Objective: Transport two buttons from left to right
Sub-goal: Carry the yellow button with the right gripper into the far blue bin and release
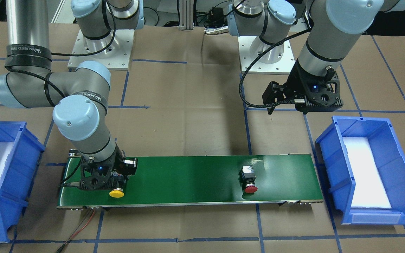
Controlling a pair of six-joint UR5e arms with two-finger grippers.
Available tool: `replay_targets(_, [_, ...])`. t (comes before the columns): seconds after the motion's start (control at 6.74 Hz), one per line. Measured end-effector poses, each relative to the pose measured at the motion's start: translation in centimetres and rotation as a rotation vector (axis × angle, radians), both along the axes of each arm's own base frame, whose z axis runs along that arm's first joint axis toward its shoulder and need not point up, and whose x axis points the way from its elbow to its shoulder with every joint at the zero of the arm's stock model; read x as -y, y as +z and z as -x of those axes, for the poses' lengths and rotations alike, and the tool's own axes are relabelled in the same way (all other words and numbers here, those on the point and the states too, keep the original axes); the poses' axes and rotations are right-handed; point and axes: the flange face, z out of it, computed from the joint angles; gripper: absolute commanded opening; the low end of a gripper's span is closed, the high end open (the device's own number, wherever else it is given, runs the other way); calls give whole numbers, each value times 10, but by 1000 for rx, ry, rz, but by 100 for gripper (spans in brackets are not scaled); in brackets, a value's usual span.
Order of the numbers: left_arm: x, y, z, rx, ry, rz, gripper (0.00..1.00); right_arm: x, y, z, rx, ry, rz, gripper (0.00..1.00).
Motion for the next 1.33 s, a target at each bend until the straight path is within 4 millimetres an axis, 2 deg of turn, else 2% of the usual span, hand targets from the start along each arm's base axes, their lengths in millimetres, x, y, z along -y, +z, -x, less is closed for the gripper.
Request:
replay_targets(0.15, [0, 0, 0, 0, -1, -1, 100, 2, 42, 28, -30, -18, 24, 4])
replay_targets(0.3, [0, 0, 0, -1, -1, -1, 100, 2, 88, 77, -46, -26, 24, 4])
replay_targets(0.44, [0, 0, 0, -1, 0, -1, 100, -1, 122, 139, -60, -1, 15, 4])
replay_targets(0.59, [0, 0, 0, -1, -1, -1, 100, -7, 138, 205, -74, 54, -2, 4])
replay_targets(0.74, [0, -1, 1, -1, -1, -1, 100, -15, 139, 265, -80, 91, -20, 4])
replay_targets(0.89, [0, -1, 1, -1, -2, -1, 100, -27, 129, 312, -72, 86, -43, 4])
replay_targets(1.04, [0, -1, 1, -1, -2, -1, 100, -40, 108, 343, -56, 64, -63, 4])
replay_targets(1.19, [0, -1, 1, -1, -2, -1, 100, -51, 83, 361, -43, 41, -64, 4])
replay_targets(1.33, [0, -1, 1, -2, -2, -1, 100, -61, 58, 370, -29, 34, -61, 4])
